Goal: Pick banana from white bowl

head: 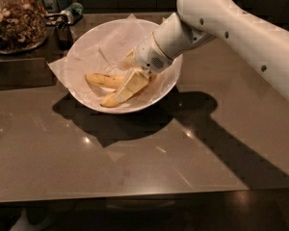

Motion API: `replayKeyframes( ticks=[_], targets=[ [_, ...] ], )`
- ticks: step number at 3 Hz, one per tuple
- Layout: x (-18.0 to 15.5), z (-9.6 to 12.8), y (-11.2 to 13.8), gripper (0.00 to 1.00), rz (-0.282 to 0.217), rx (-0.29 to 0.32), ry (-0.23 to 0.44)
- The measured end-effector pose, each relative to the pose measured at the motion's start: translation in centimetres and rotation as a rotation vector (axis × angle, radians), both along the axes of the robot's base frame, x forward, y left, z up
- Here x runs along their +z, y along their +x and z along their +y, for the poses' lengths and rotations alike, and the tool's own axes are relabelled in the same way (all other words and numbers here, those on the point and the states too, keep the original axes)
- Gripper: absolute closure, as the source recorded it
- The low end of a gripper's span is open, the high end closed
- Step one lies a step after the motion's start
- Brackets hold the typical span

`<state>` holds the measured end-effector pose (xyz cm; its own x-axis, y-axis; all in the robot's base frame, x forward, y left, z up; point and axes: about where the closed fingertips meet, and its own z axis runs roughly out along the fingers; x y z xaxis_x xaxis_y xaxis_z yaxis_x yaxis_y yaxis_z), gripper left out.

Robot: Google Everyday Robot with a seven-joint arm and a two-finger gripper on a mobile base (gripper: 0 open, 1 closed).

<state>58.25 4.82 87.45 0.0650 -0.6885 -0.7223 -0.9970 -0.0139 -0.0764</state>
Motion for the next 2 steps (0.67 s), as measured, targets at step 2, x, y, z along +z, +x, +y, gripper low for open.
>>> replayKeyframes(
  ticks=[2],
  targets=[
    [-0.72,0.07,-0.28,0.72,0.002,0.002,-0.034]
  ],
)
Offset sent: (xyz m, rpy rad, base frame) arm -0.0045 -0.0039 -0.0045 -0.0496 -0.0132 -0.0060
